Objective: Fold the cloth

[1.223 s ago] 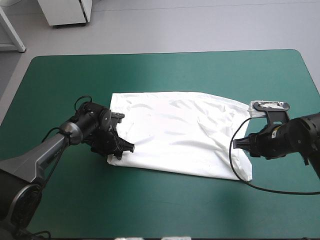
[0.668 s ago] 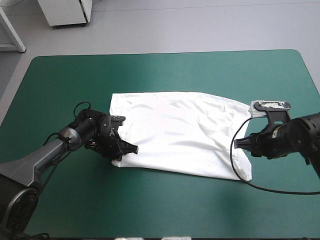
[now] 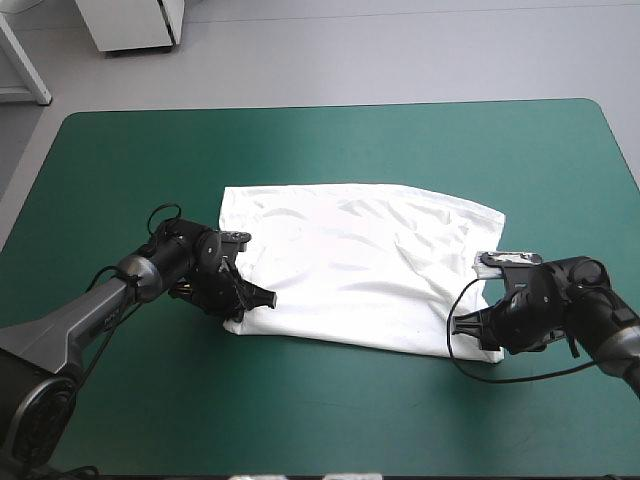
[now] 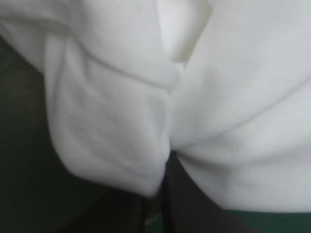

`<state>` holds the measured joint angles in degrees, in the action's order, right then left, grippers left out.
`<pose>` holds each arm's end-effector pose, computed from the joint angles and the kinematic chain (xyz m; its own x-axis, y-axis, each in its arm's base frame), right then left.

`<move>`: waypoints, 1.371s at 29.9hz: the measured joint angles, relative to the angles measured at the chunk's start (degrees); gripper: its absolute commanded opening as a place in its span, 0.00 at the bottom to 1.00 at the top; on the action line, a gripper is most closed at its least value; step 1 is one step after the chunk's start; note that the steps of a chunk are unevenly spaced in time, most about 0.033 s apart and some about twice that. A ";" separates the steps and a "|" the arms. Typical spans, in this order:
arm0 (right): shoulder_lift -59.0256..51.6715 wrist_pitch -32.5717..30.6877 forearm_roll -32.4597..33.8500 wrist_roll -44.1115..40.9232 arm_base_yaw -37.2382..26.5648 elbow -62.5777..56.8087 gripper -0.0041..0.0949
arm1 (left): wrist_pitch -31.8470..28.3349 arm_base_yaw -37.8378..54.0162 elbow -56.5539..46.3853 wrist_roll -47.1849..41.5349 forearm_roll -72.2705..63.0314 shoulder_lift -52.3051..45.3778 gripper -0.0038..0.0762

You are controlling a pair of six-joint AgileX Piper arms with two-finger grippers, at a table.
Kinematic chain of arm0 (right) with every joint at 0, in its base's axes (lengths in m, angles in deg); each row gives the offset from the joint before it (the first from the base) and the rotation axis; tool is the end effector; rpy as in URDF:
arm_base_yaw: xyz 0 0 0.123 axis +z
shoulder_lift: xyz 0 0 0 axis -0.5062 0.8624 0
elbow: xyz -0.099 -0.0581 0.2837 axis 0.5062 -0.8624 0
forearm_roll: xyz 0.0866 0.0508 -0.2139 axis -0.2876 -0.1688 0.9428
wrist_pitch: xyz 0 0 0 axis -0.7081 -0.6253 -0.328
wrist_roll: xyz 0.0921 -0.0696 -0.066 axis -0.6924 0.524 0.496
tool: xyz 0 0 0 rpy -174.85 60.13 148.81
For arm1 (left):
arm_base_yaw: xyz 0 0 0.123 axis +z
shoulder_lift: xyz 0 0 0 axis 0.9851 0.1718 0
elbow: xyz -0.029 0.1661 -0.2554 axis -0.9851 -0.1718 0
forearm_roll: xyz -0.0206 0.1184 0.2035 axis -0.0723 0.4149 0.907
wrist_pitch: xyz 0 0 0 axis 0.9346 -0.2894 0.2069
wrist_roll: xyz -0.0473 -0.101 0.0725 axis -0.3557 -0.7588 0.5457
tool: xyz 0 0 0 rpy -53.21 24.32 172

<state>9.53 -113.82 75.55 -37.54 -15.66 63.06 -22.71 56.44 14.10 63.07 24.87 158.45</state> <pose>0.1888 0.0580 0.2465 -0.9759 0.0009 -0.2183 -0.0252 0.9928 0.1167 0.2633 -0.1249 0.1950 -0.9843 0.1609 -0.0722 0.1668 0.9823 -0.0858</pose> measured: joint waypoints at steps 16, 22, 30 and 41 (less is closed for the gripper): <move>7.20 8.43 -0.08 -2.38 0.00 -6.34 0.42 | -0.14 0.00 -0.04 1.21 0.00 0.00 0.04; 8.60 8.15 -0.17 -2.55 -0.10 -6.19 0.03 | -0.36 0.00 -0.13 1.72 0.00 0.00 0.04; 9.41 7.74 -1.72 -1.08 -0.10 -5.38 0.02 | -0.47 0.00 -0.20 1.87 0.00 0.00 0.04; 7.98 1.80 -0.94 0.25 0.00 4.15 0.02 | 2.58 0.00 2.66 2.54 0.70 0.57 0.04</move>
<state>17.51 -112.02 74.61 -37.29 -15.65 67.21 -20.13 56.44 16.76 65.62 25.57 159.02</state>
